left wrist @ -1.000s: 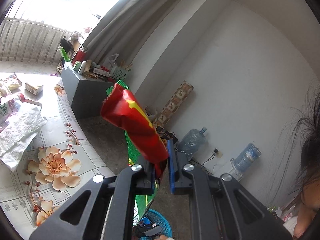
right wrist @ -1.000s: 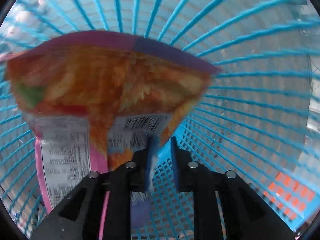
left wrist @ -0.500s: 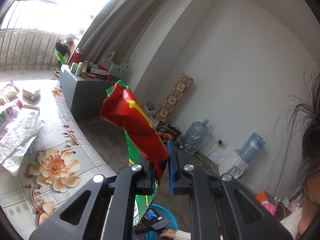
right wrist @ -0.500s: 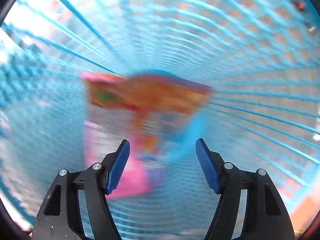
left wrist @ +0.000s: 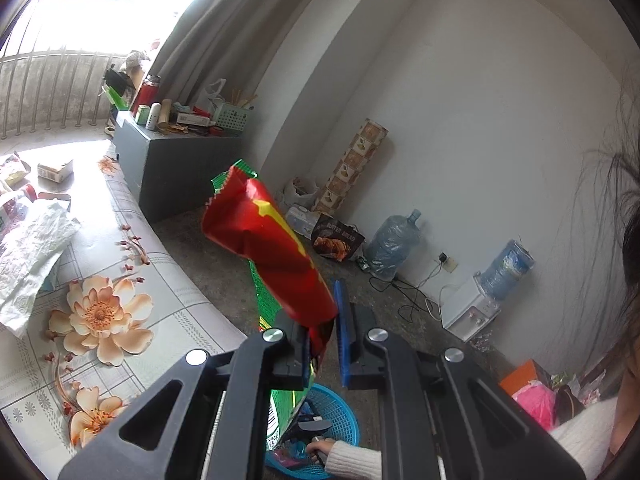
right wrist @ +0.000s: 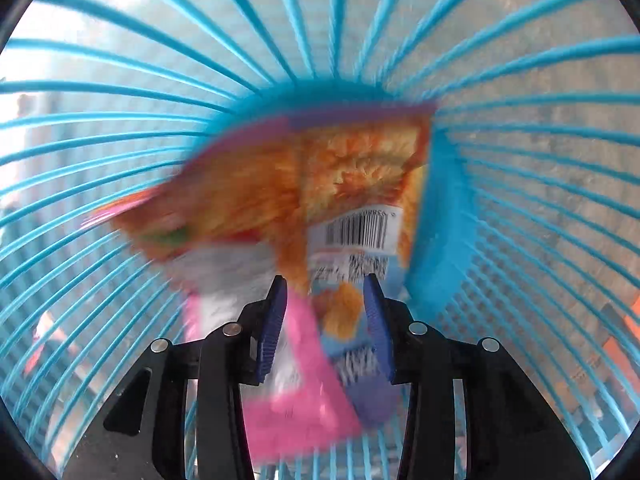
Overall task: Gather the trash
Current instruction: 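Carry the pink bag over the blue basket and open the right gripper to drop it, then lower the chip bag into the blue basket and open the left gripper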
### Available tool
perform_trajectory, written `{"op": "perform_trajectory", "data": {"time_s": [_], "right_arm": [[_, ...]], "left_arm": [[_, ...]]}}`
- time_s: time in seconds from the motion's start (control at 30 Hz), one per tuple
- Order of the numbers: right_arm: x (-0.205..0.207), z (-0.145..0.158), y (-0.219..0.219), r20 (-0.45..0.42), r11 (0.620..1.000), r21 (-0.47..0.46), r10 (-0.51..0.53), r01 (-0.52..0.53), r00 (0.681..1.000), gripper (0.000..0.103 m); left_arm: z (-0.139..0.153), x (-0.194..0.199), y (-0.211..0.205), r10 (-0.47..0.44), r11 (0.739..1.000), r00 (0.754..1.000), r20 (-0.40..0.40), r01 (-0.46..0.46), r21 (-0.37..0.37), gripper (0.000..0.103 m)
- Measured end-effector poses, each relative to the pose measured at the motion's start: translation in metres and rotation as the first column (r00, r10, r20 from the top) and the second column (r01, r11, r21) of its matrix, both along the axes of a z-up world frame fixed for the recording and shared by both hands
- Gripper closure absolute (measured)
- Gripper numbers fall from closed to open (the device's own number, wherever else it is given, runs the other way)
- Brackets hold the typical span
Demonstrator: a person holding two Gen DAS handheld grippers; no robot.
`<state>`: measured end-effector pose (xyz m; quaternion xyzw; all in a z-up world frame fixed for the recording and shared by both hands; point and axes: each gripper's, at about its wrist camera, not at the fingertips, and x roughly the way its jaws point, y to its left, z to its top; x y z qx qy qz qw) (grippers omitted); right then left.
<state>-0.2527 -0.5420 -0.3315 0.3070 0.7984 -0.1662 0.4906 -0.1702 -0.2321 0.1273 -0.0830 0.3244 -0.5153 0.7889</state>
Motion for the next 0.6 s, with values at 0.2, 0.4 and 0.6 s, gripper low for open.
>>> {"op": "perform_trajectory", "data": {"time_s": [0.2,0.4,0.6], "right_arm": [[-0.024,0.213,-0.021,0.451,0.966,-0.212,-0.041,0.151,0.892,0.040],[-0.070,0.303,-0.075,0.539,0.845,-0.324,-0.204,0.425,0.817,0.040],[-0.145,0.337,-0.100,0.587,0.753,-0.355,-0.281,0.554,0.759,0.046]], "left_arm": [[-0.032,-0.031,-0.072,-0.191,0.966,0.982,-0.013,0.190,0.173,0.093],[-0.147,-0.102,-0.195,-0.422,0.745,0.903,0.077,0.298,0.596,0.093],[-0.357,-0.154,-0.294,-0.605,0.319,0.776,-0.181,0.444,0.837,0.085]]}}
